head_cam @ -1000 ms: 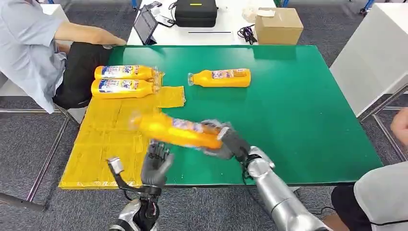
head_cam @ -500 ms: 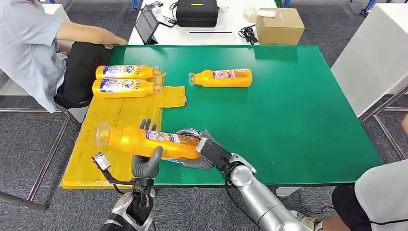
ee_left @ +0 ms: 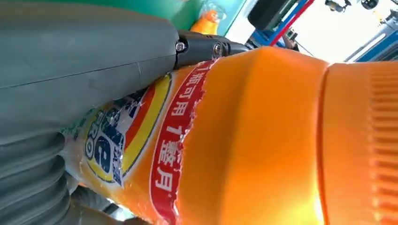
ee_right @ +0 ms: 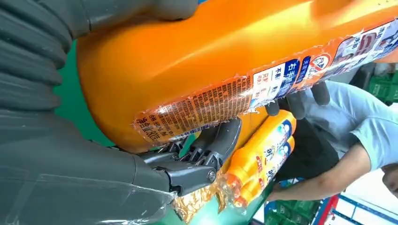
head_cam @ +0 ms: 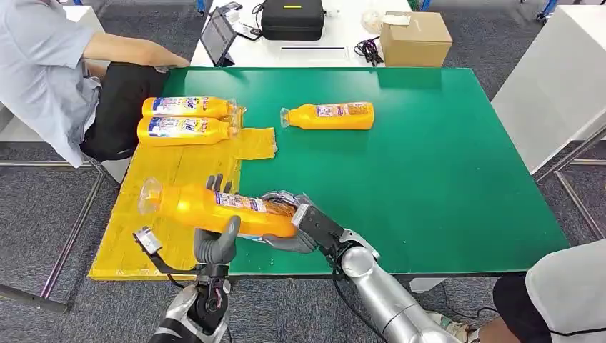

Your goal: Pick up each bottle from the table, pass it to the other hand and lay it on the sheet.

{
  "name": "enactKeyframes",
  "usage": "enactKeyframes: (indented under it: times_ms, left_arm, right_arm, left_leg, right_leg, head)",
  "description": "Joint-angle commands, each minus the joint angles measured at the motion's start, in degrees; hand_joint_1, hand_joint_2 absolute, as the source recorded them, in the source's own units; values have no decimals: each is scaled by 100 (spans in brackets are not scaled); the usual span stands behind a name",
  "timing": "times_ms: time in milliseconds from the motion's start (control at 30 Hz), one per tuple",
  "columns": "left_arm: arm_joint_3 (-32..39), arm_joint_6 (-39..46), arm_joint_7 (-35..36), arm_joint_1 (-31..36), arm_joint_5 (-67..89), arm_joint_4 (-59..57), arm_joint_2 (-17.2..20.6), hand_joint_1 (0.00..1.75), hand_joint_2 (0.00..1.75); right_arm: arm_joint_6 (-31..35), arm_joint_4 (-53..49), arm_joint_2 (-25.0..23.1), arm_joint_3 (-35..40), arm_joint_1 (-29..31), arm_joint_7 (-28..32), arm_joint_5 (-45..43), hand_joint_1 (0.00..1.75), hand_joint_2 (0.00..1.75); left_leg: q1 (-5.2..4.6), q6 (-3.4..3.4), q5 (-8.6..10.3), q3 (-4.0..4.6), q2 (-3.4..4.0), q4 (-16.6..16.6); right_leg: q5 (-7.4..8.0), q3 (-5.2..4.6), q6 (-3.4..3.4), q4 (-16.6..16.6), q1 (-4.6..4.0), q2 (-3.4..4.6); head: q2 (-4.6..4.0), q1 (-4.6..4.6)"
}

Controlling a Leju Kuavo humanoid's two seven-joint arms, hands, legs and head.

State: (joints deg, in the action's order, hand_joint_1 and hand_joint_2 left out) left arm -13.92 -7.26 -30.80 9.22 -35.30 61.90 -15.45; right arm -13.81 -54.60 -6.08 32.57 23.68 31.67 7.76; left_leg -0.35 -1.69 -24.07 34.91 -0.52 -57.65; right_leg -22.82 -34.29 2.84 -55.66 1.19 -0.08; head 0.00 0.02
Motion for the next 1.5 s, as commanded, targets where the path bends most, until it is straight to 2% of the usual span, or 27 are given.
enactKeyframes:
  times_ms: [33,167,267,400,433,467,500,533,567,1400,1500]
  left_arm:
    - [158,-23,6,29,60,80,-6,175,175]
    - [160,-19,5,12,61,74,-8,175,175]
    - [172,-124,62,-2,-16,60,4,175,175]
    - [172,-130,62,-6,-17,59,8,175,175]
    - [170,-140,60,-4,-15,63,7,175,175]
    - [170,-140,60,-4,-15,63,7,175,175]
    - [170,-140,60,-4,-15,63,7,175,175]
    - [179,-126,51,-7,1,80,1,175,175]
    - [185,-109,47,-13,10,100,-3,175,175]
    - [163,-47,19,2,80,130,12,175,175]
    - [28,371,-89,74,496,81,82,175,175]
  right_arm:
    - [22,287,90,215,118,7,-8,115,175]
    - [27,321,101,212,104,20,-3,106,175]
    - [116,477,65,155,129,22,38,87,175]
    - [116,490,71,155,127,23,42,87,175]
    - [128,502,65,150,134,21,59,70,175]
    - [128,502,65,150,134,21,59,70,175]
    - [128,502,65,150,134,21,59,45,175]
    - [176,533,58,147,133,14,123,12,175]
    - [211,555,48,155,125,4,173,0,175]
    - [342,620,18,180,120,3,299,0,175]
    - [431,615,33,149,98,-6,329,0,175]
  left_leg:
    - [9,11,-10,-22,5,1]
    - [8,10,-8,-18,4,0]
    - [8,10,-8,-22,2,2]
    - [6,7,-6,-14,4,1]
    - [11,11,-11,-24,5,-1]
    - [8,9,-8,-17,2,0]
    - [5,7,-6,-15,1,2]
    - [11,11,-12,-23,5,-2]
    - [8,10,-9,-21,5,2]
    - [6,9,-6,-14,2,1]
    - [5,7,-4,-10,2,1]
  right_leg:
    - [-8,24,-13,5,-10,1]
    - [-6,19,-11,4,-9,1]
    - [-8,23,-12,4,-9,-2]
    - [-4,15,-9,5,-7,0]
    - [-8,25,-14,5,-12,0]
    - [-6,19,-11,4,-9,-2]
    - [-5,15,-9,3,-6,-2]
    - [-9,25,-14,4,-12,1]
    - [-6,22,-12,6,-8,1]
    - [-6,14,-10,2,-7,-1]
    - [-3,10,-8,3,-5,-1]
  head:
    - [0,0]
    - [0,0]
    - [0,0]
    - [0,0]
    - [0,0]
    - [0,0]
    - [0,0]
    - [0,0]
    - [0,0]
    - [0,0]
    - [0,0]
